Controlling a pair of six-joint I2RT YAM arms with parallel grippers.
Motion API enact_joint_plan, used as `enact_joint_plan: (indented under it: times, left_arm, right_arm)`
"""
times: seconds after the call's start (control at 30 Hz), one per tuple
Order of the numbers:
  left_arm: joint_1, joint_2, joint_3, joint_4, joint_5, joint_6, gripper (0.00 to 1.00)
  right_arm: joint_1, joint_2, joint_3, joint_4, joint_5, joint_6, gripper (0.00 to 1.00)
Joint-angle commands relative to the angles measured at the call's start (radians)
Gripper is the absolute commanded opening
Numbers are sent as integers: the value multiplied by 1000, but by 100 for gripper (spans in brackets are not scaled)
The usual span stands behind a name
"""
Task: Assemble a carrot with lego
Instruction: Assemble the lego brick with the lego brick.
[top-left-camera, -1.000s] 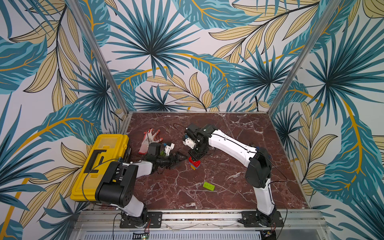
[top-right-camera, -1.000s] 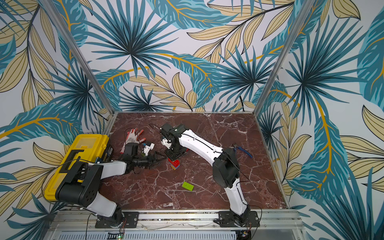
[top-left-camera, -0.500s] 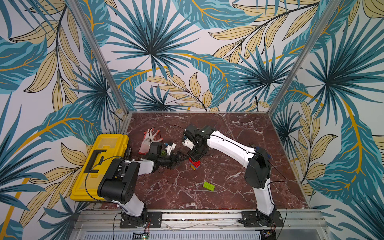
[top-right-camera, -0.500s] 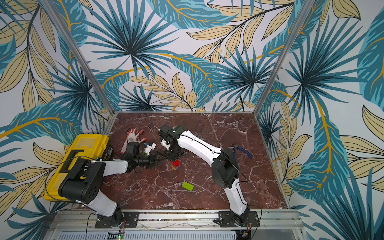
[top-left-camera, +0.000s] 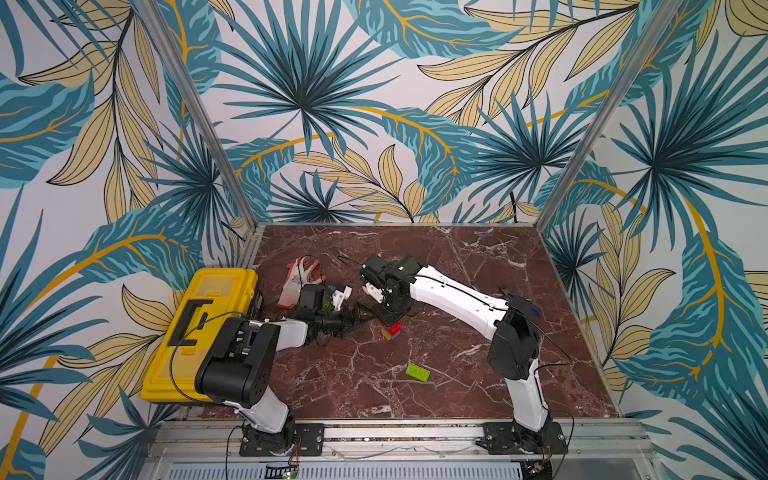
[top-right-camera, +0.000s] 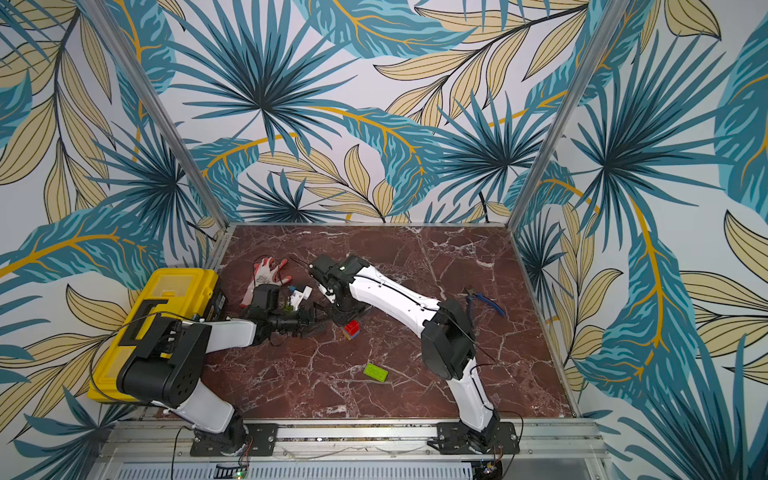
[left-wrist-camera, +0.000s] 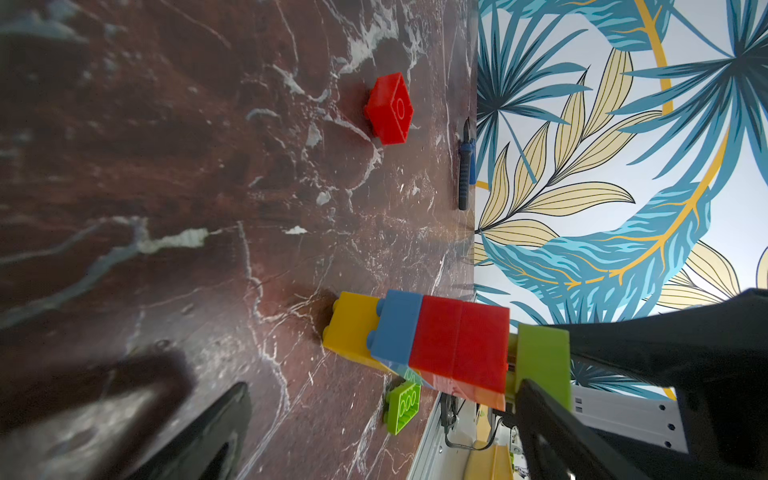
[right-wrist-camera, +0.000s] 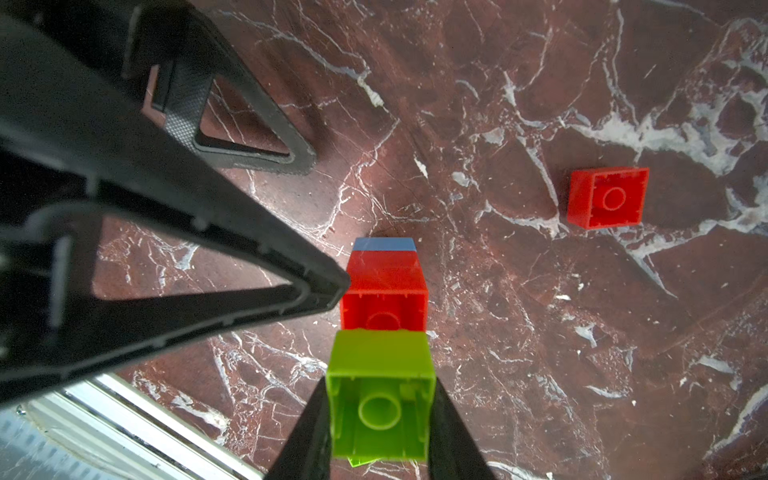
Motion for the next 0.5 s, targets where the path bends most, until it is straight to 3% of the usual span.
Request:
enact_joint_plan:
  times: [0.0, 0.47]
  left_arm:
    - [-5, 19, 25, 15, 11, 8, 99]
    - [-5, 31, 32, 15, 19, 7, 99]
  right_arm:
    - [13, 52, -47, -68, -16, 22, 24]
    - [8, 39, -61, -61, 41, 23, 24]
